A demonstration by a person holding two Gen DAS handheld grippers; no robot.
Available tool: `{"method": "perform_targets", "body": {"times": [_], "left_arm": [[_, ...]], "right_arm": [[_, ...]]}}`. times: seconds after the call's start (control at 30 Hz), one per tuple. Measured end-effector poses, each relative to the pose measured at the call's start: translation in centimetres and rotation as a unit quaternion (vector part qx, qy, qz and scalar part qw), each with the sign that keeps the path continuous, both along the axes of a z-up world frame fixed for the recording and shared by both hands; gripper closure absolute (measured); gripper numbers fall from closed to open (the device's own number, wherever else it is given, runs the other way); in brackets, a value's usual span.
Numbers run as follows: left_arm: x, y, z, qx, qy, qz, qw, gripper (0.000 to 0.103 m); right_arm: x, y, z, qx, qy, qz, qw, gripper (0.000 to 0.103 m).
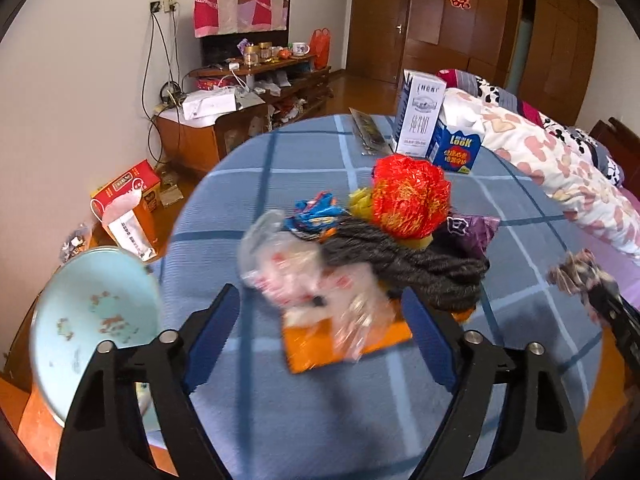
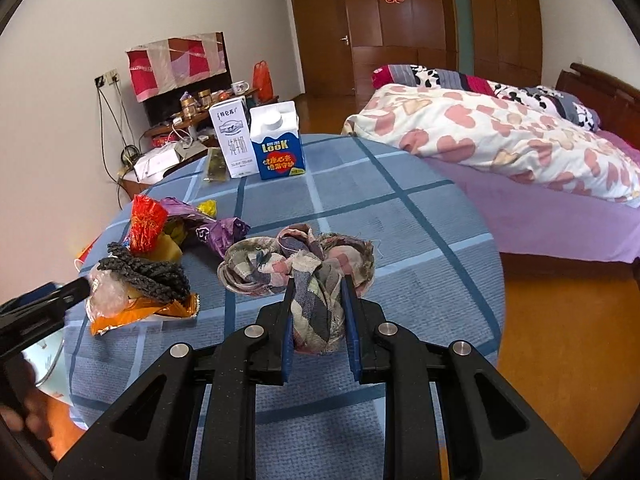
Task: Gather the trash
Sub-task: 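Lift the checked cloth with the right gripper while the left gripper grasps the clear plastic bag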
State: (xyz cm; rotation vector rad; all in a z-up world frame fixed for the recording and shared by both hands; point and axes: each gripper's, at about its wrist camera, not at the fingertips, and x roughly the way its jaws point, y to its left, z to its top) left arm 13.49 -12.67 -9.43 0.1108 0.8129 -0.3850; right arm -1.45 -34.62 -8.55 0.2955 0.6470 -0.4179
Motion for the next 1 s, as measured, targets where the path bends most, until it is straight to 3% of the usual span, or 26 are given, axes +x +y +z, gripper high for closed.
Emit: {"method": "perform_targets", "body": {"times": [0.07,0.13,0.23,0.57,1.0], "left_arm": [[1.1,-1.1,-1.4,0.016,0.013,0.003,0.9998,0.033],[2.0,-1.1,-2.5,0.020,0.033,0.006,0.9992,0.057],[2.5,0.3,-2.6,-0.007,0.047,0.010,0.9988,0.076],[-0.9,4.4,1.9,-0.004,-0.036,0.004,0.9993,0.081],[-4.3,7.5,4.3,0.017,-0.072,0.016,0.9972,0.081]], "right_arm": [[-0.1,-0.1,-0.1,0.005,0.001,0.001,1.000,0.081],[-0.2,-0.2,-0.3,0.009,0.001,0.003,1.000,0.081],[-0.3,-0.2,-0.3,0.013,-0.002,0.003,1.000,0.081],[-0.5,1.2,0.4,0.017,-0.022,0.014,1.000,0.081],[0.1,5.7,1.8,0.010,-0.033,0.050,0.998,0.081]]}}
